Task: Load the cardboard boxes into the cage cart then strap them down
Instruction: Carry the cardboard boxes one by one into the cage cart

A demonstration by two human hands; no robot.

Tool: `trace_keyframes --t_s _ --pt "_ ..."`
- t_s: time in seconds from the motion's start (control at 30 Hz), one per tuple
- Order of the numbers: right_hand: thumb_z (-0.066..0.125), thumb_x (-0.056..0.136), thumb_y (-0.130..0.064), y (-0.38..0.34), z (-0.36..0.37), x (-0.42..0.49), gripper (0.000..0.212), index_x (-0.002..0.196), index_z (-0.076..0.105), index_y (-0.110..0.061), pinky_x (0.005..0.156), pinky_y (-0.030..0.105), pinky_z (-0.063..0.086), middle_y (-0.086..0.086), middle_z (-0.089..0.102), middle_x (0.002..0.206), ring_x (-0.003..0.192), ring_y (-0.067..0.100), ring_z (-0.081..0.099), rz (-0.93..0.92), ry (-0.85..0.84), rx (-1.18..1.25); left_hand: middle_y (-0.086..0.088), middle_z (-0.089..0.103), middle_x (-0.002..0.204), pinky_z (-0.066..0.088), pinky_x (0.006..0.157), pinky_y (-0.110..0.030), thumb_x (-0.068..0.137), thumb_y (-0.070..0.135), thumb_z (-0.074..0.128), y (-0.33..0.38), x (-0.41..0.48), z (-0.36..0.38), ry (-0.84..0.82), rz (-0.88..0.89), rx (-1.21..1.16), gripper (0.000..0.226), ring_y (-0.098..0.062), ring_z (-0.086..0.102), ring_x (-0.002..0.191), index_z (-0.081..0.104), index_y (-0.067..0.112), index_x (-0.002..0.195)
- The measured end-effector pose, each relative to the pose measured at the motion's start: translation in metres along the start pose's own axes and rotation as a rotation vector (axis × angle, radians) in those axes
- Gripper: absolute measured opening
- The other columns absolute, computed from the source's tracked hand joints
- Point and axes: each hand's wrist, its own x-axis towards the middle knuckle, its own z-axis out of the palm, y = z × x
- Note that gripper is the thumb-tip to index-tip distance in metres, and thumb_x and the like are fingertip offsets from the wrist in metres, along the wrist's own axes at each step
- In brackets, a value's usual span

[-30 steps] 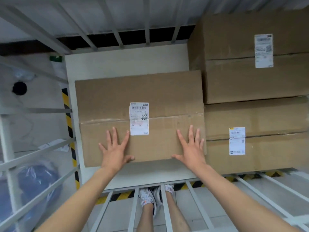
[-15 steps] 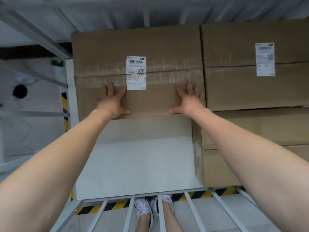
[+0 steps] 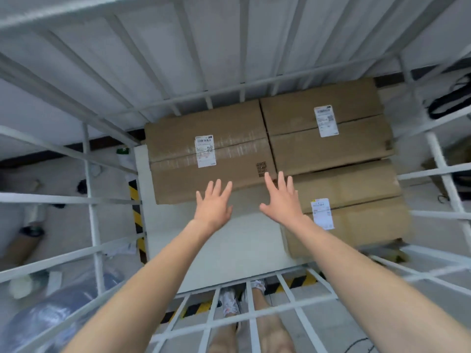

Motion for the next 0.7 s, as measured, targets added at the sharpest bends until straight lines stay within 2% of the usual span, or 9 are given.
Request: trace_keyframes --t_s 0.17,0.33,0.47,0.7 --pt "0.059 0.089 -0.043 0.012 -0.070 -0.135 0.093 0.159 0.000 -0.029 0.120 0.055 0.015 0.011 -0.007 0.167 0.152 0.037 -0.005 0.122 0.102 0.121 -0.006 0.004 0.168 0.010 0.119 -0.062 0.101 0.036 0.045 0.070 -0.117 -0.054 0.059 0.095 0.014 0.071 -0.029 0.001 0.154 0.006 0.027 0.160" --pt "0.053 0.090 -0.057 0.056 -0.106 -0.264 0.090 0.159 0.001 -0.031 0.119 0.059 0.009 0.010 -0.009 0.167 0.152 0.037 -0.006 0.226 0.194 0.107 -0.005 0.003 0.168 0.008 0.119 -0.063 0.101 0.044 0.044 0.146 -0.211 -0.082 0.097 0.206 0.041 0.072 -0.030 -0.002 0.154 0.005 0.028 0.159" --pt "0.049 0.089 -0.060 0.111 -0.123 -0.355 0.089 0.159 0.002 -0.031 0.119 0.059 0.008 0.009 -0.008 0.167 0.152 0.038 -0.009 0.313 0.283 0.102 -0.006 0.003 0.168 0.007 0.118 -0.065 0.100 0.046 0.045 0.228 -0.256 -0.096 0.115 0.348 0.106 0.073 -0.030 -0.003 0.154 0.006 0.028 0.159" --pt "0.048 0.090 -0.064 0.245 -0.139 -0.492 0.089 0.159 0.000 -0.033 0.120 0.058 0.010 0.007 -0.009 0.167 0.151 0.038 -0.010 0.592 0.433 0.286 -0.004 0.000 0.168 -0.001 0.118 -0.064 0.099 0.051 0.046 0.420 -0.314 -0.092 0.093 0.677 0.239 0.076 -0.030 -0.008 0.153 0.005 0.032 0.159"
